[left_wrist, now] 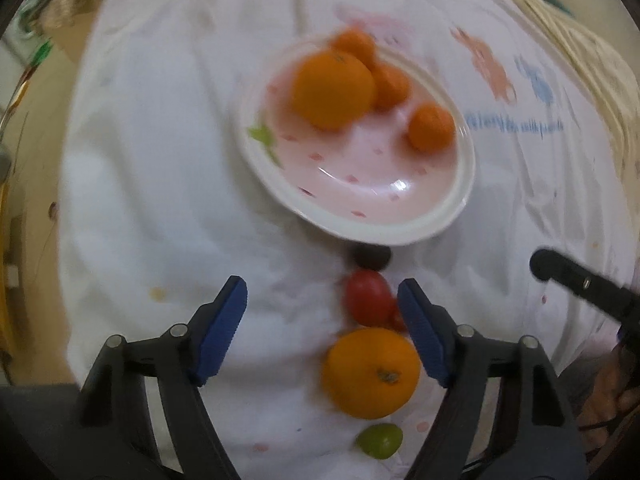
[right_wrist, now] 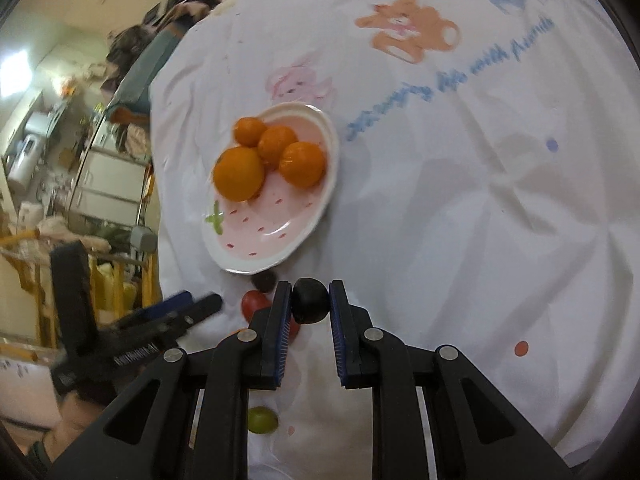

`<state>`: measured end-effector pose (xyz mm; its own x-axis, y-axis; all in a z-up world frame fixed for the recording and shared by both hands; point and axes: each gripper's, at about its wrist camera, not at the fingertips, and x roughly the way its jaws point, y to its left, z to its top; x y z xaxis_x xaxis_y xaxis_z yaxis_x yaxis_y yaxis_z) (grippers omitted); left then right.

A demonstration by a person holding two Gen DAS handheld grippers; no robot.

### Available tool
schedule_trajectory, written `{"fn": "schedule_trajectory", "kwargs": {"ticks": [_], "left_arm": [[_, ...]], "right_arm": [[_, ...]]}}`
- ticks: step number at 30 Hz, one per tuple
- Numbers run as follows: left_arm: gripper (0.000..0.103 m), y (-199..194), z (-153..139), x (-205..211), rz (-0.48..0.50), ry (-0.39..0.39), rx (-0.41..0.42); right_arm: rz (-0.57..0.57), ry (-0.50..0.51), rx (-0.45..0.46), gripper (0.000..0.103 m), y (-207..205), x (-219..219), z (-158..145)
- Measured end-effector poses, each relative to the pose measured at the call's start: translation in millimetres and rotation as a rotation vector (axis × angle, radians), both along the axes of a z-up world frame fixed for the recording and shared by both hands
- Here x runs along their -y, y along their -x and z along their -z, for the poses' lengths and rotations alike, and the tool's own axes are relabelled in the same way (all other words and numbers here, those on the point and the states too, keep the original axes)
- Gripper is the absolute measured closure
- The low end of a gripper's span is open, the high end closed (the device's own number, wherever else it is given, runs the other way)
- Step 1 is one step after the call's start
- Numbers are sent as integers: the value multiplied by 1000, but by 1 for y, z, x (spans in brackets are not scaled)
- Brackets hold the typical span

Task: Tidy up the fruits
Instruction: 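Lift the plum with the right tool while the left tool grasps the other dark plum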

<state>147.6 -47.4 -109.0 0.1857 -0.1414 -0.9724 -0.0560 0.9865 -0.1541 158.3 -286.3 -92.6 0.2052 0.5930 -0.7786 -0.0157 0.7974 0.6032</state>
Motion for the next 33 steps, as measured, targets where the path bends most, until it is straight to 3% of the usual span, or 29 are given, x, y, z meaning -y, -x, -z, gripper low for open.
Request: {"fn": "schedule_trajectory", "kwargs": {"ticks": [1, 3, 10, 14, 18, 33], "left_arm": [[45, -1, 5, 7, 24, -8, -11], [52, -4, 13, 19, 55, -28, -19], [52, -23, 27, 38, 78, -49, -30], [55, -27, 30, 46, 96, -112, -8], [82, -27, 31, 51, 113, -119, 0], [82, -13, 9, 35, 79, -89, 43]], "right_arm": [[10, -11, -9, 83, -1, 1, 3], [13, -25, -20, 83, -3, 1, 6], [24, -56, -41, 83, -3, 7, 11], [11, -58, -51, 83, -4, 5, 14], [-3, -55, -50, 83, -5, -1, 13], [-4, -46, 8, 83, -1, -4, -3]]}}
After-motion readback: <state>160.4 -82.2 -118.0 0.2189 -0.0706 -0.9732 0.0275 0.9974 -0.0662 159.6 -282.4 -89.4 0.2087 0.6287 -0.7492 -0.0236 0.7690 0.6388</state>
